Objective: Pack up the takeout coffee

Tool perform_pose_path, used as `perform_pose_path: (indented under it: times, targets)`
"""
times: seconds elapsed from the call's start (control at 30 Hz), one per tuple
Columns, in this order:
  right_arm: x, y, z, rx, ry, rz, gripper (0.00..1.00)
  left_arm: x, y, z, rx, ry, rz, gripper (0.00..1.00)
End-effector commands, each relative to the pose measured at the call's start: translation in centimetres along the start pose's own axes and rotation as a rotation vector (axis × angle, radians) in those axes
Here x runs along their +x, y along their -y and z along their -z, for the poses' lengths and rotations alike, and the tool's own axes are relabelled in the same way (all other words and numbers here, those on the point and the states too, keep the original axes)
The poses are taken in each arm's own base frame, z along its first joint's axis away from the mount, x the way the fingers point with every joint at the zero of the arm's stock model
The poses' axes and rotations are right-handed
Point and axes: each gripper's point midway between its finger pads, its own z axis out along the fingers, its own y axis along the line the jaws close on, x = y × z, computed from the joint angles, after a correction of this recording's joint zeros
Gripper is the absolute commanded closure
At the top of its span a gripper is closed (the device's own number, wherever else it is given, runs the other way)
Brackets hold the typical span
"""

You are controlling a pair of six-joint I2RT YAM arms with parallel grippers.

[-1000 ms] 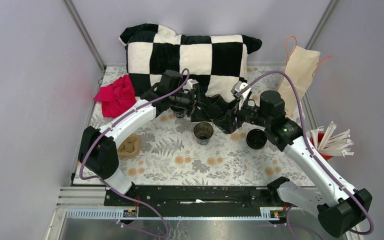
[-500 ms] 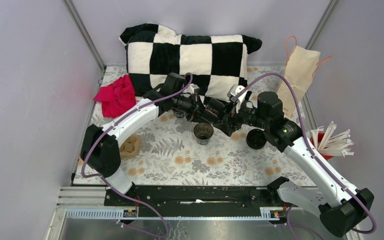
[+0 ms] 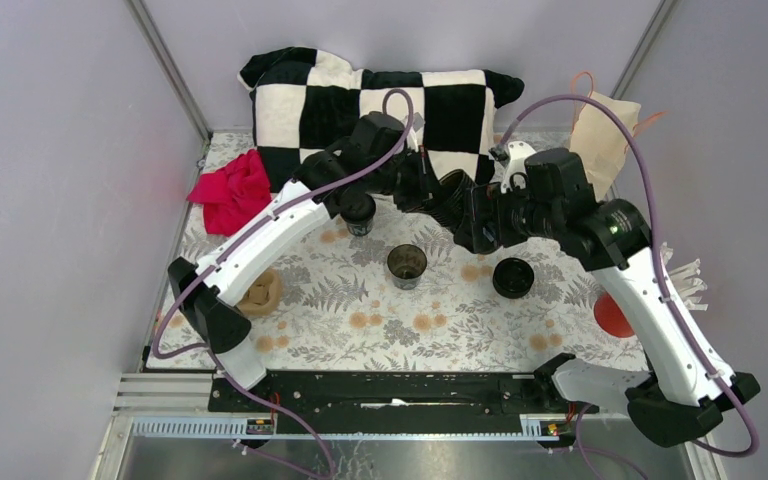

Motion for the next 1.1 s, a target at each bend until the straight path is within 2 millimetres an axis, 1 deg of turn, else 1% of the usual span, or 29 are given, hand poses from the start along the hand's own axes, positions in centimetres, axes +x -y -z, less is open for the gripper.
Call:
perform_pose_path:
  times: [0.0, 0.03, 0.1, 0.17, 0.23, 0.33, 0.37, 0.4, 0.47, 0.53, 0.57, 0.6, 0.63, 0.67, 0.7, 0.73, 0.8, 0.83, 0.87, 0.93, 0.97, 1.0, 1.07]
  targets:
    - [-6.2, -1.4, 2.8, 0.047, 0.172, -0.439, 0.0, -4.9, -7.1, -2.3, -0.419, 0.295, -0.197, 1.0]
    - [-6.1, -1.8, 2.7, 0.021, 0.174, -0.438, 0.0, -4.8, -6.9, -2.7, -0.407, 0.286, -0.182, 1.0]
    - [-5.5, -2.5, 2.3, -0.05, 0.187, -0.389, 0.0, -4.6, -5.8, -3.4, -0.323, 0.248, -0.146, 1.0]
    - [-4.5, -2.9, 1.5, -0.122, 0.211, -0.244, 0.0, -3.8, -4.3, -3.9, -0.195, 0.16, -0.101, 1.0]
    - [-3.1, -2.2, 0.4, -0.147, 0.257, -0.041, 0.0, -2.8, -3.6, -3.4, -0.127, 0.075, -0.057, 1.0]
    - [-1.3, 0.3, -1.1, -0.077, 0.281, 0.252, 0.0, -2.6, -5.0, -1.9, -0.124, 0.056, 0.013, 1.0]
    - [-0.6, 1.2, -1.8, -0.05, 0.27, 0.312, 0.0, -2.4, -5.0, -1.5, -0.086, 0.036, 0.035, 1.0]
    - [-0.4, 1.9, -2.3, -0.022, 0.274, 0.372, 0.0, -2.1, -4.9, -1.3, -0.04, -0.002, 0.057, 1.0]
    - [-0.1, 2.8, -3.0, 0.002, 0.285, 0.473, 0.0, -1.0, -4.6, -1.0, 0.025, -0.098, 0.077, 1.0]
    - [0.1, 3.1, -4.1, 0.004, 0.323, 0.535, 0.0, -0.6, -4.2, -0.5, 0.051, -0.138, 0.065, 1.0]
    - [-0.3, 2.7, -4.5, -0.021, 0.379, 0.585, 0.0, -0.4, -4.1, -0.3, 0.065, -0.148, 0.045, 1.0]
    - [0.7, 2.0, -5.1, -0.081, 0.375, 0.667, 0.0, -0.3, -4.3, -0.1, 0.064, -0.157, 0.034, 1.0]
    - [1.1, 1.2, -5.2, -0.134, 0.373, 0.709, 0.0, -0.6, -5.1, 0.2, 0.028, -0.147, 0.035, 1.0]
    - [1.0, 1.0, -5.0, -0.138, 0.367, 0.666, 0.0, -1.1, -5.8, 0.6, -0.005, -0.126, 0.028, 1.0]
    - [0.4, 1.0, -4.5, -0.124, 0.37, 0.594, 0.0, -1.7, -6.2, 1.0, -0.028, -0.099, 0.002, 1.0]
    - [-0.3, 1.0, -3.8, -0.101, 0.374, 0.477, 0.0, -2.6, -6.7, 1.3, -0.07, -0.049, -0.039, 1.0]
    - [-2.3, 1.8, -2.0, 0.004, 0.369, 0.137, 0.0, -4.1, -7.4, 1.9, -0.14, 0.053, -0.098, 1.0]
    - [-2.6, 1.7, -1.2, 0.026, 0.341, -0.01, 0.0, -4.6, -7.4, 2.1, -0.162, 0.103, -0.122, 1.0]
    - [-3.2, 1.1, -0.6, 0.023, 0.312, -0.126, 0.0, -5.1, -7.4, 2.2, -0.187, 0.153, -0.147, 1.0]
    - [-3.5, -1.1, -0.3, -0.048, 0.228, -0.344, 0.0, -5.8, -7.3, 1.9, -0.24, 0.249, -0.234, 1.0]
    - [-3.8, -2.2, -0.3, -0.08, 0.189, -0.417, 0.0, -6.3, -7.4, 1.7, -0.281, 0.299, -0.276, 1.0]
    - [-4.1, -2.3, -0.3, -0.064, 0.162, -0.484, 0.0, -6.7, -7.4, 1.5, -0.323, 0.343, -0.316, 1.0]
    - [-4.8, -1.2, 0.1, 0.046, 0.144, -0.605, 0.0, -7.4, -7.5, 1.2, -0.399, 0.407, -0.363, 1.0]
